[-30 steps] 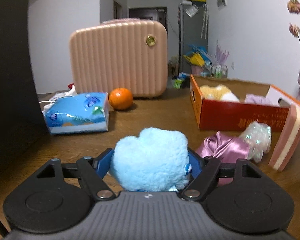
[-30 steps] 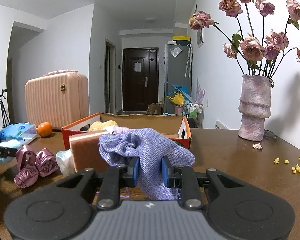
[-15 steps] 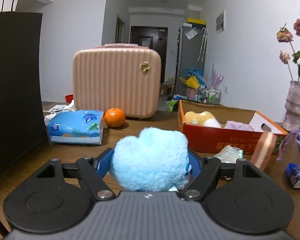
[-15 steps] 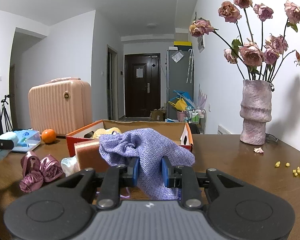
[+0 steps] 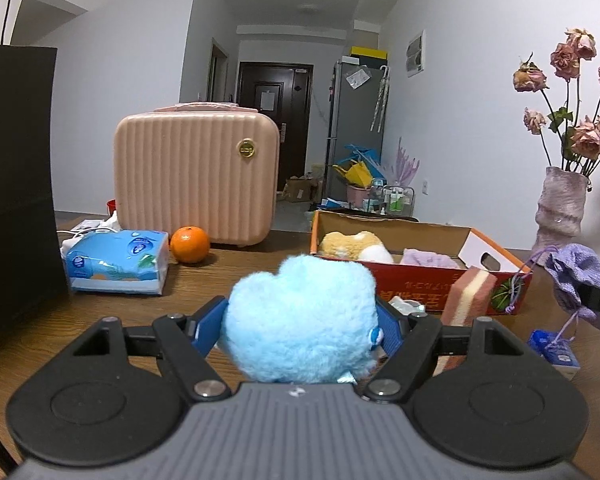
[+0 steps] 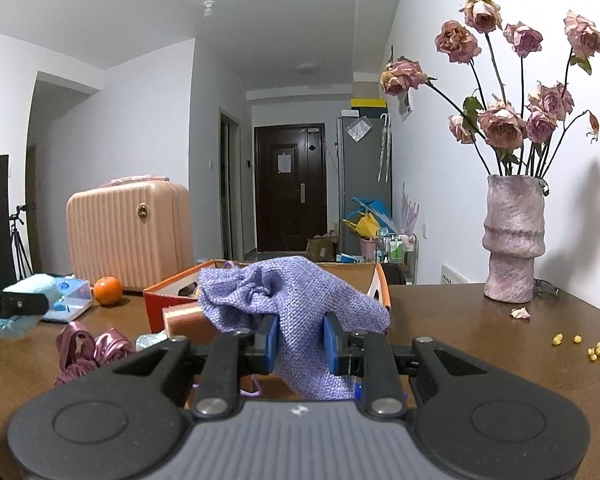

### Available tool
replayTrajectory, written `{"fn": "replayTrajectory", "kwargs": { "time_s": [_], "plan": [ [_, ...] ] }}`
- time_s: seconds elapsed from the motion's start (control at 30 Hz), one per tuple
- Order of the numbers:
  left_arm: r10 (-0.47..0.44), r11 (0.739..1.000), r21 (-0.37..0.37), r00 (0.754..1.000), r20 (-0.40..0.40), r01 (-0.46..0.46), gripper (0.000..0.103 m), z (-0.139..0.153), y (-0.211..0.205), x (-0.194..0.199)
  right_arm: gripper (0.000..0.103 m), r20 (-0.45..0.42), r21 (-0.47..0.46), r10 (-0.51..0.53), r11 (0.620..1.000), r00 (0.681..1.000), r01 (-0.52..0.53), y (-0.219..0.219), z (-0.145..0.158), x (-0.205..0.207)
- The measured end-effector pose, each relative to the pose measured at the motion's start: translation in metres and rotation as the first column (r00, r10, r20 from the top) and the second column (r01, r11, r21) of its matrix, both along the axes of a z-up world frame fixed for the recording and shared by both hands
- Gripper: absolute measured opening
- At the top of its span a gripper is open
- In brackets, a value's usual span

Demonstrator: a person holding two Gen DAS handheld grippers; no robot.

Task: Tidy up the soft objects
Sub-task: 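Carry the purple pouch and light blue plush with both tools over the box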

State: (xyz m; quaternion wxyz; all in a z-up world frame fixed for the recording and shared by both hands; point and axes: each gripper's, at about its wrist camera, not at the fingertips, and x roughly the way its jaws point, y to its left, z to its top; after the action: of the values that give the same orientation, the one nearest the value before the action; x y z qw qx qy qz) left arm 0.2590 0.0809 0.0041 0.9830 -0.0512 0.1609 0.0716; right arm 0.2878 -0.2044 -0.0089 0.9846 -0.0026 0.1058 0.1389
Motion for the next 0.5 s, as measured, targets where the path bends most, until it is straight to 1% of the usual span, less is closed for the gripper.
{"fn": "replayTrajectory", "kwargs": {
  "time_s": [0.23,0.5],
  "plan": [
    [-0.011,1.000,-0.007,1.000,-0.002,0.011,0.076,0.004,-0.012,0.006,0.023,0.020,0.013,-0.008,1.000,1.000,0.008,-0.002,0.003,0.000],
    [-0.027,1.000,-0.011,0.999,0.024,0.027,0.076,0.017,-0.029,0.019,0.023,0.050,0.009,-0.002,1.000,0.999,0.002,-0.001,0.008,0.006]
  ]
}}
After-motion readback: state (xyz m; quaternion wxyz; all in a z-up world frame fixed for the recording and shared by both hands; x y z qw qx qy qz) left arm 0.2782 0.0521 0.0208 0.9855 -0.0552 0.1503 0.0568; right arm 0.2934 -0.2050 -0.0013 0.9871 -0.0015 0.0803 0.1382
